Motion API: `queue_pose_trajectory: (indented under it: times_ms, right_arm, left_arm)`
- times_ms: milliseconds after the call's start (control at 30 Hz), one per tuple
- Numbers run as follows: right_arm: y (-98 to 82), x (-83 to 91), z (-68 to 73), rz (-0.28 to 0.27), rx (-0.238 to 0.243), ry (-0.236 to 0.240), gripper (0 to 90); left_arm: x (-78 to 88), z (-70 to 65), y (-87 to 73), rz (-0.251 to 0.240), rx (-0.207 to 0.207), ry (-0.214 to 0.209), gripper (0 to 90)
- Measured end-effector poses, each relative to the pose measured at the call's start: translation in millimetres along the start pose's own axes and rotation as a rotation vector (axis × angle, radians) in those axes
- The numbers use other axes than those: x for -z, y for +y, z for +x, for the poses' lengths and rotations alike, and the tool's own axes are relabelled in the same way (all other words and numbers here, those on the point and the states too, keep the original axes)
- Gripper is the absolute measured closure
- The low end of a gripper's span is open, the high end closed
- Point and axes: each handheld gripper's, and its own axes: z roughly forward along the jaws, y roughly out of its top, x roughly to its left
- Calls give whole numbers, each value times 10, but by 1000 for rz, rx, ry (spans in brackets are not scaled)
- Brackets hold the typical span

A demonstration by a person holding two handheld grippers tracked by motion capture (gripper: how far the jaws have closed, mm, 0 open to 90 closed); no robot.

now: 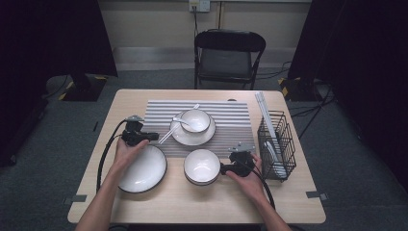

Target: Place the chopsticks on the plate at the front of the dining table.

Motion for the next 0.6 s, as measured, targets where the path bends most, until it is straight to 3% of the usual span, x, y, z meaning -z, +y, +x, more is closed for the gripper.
queue_pose_trajectory:
  times_ms: [367, 600]
  right_arm:
    - [0, 0, 0, 0, 0, 0, 174]
    - [0, 0, 0, 0, 0, 0, 174]
  left_arm:
    - [-72, -88, -6, 20, -14, -20, 761]
    - [-45, -106, 8, 24, -22, -6, 713]
